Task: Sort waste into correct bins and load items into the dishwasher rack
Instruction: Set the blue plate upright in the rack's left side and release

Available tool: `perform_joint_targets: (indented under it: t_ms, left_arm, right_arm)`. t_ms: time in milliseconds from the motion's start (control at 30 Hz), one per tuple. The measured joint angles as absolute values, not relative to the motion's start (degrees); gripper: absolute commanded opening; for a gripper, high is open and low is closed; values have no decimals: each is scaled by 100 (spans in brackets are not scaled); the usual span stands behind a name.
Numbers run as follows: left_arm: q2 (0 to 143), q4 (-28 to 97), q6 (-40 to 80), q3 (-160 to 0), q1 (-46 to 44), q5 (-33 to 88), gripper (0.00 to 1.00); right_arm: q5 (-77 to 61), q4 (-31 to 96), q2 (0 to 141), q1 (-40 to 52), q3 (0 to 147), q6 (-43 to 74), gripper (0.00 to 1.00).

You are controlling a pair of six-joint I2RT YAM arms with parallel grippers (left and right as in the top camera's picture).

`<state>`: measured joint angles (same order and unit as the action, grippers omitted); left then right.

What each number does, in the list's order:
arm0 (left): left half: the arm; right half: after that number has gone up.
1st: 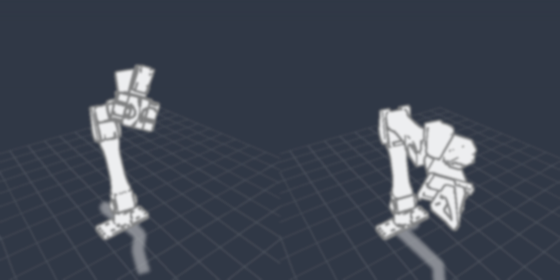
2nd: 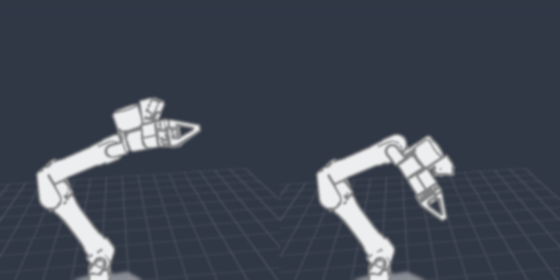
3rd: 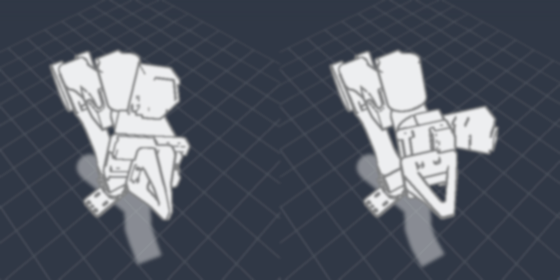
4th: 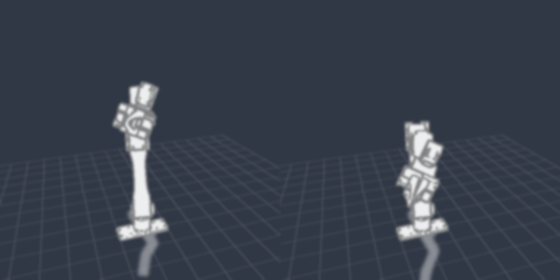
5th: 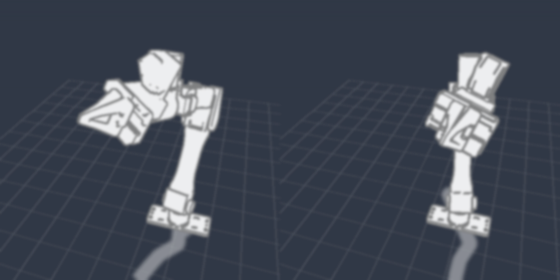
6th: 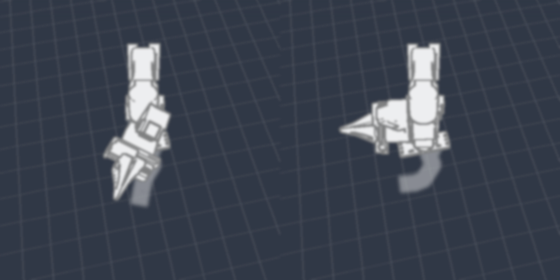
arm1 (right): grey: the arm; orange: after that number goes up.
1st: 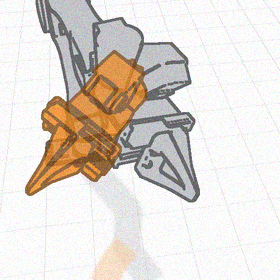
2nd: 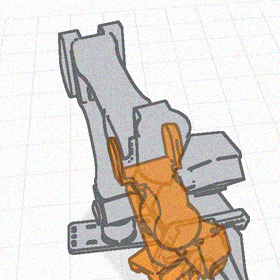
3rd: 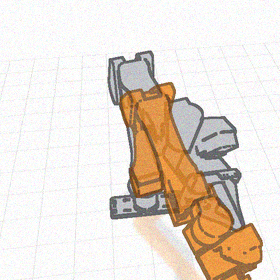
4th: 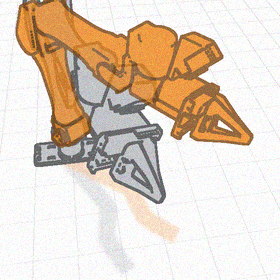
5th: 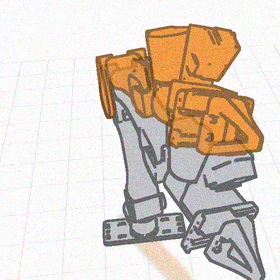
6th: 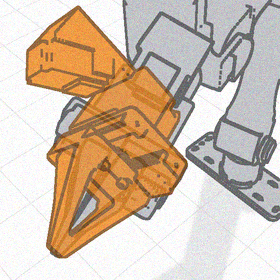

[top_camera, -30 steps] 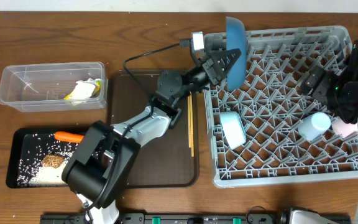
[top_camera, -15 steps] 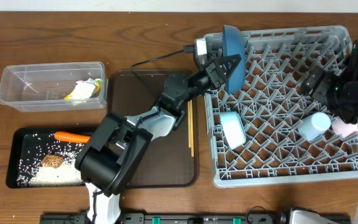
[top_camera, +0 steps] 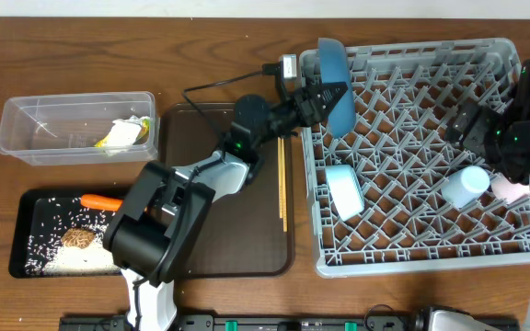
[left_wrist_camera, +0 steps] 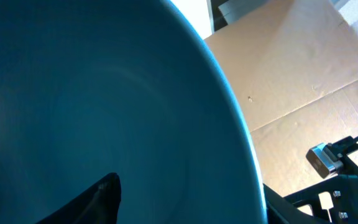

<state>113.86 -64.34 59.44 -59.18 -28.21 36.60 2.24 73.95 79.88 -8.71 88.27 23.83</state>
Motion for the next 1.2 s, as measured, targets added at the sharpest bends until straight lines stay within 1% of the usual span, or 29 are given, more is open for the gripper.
perform_joint_targets:
  t_ms: [200, 367, 533, 600, 633, 733, 767, 800, 833, 867, 933, 1200]
  left_arm:
    - [11225, -5822, 5568, -5966, -2571, 4075, 73]
    - [10967, -5061, 5148, -5981, -2412, 4206, 75]
    - [10801, -4515, 4777, -5992, -2370, 4209, 73]
    - [10744, -4257, 4637, -6014, -2370, 4209, 69]
    - [10722, -4163, 4574, -6023, -2370, 4222, 63]
    - [10696, -3929, 4423, -6027, -2373, 4226, 35]
    - [10700, -3863, 4381, -6025, -2373, 4191, 20]
    - [10726, -3815, 4338, -6023, -2373, 4195, 9]
    - [10742, -3931, 4289, -6010, -2370, 4410, 6]
    - [10728, -4029, 4246, -6062, -2447, 4508, 6]
    - [10691, -3940, 4154, -6160, -2589, 4333, 6]
    - [10696, -3793, 4036, -6108, -2611, 4313, 8]
  right_arm:
    - [239, 7389, 7988, -871, 8827, 2370, 99]
    - [239, 7382, 7988, -871, 8827, 2366, 99]
    - [242, 7378, 7988, -871, 8827, 2366, 99]
    - [239, 7380, 7988, -871, 8827, 2366, 99]
    - [239, 7380, 7988, -871, 8827, 2364, 99]
    - [239, 7389, 7988, -871, 8827, 2366, 99]
    - [239, 7387, 7988, -871, 8827, 2366, 99]
    - [239, 7389, 7988, -871, 8827, 2364, 99]
    - [239, 7389, 7988, -871, 8827, 2364, 99]
    - [242, 7391, 7988, -871, 8827, 2364, 99]
    - [242, 7389, 7988, -871, 8827, 2364, 99]
    - [239, 7391, 7988, -871, 8827, 2364, 99]
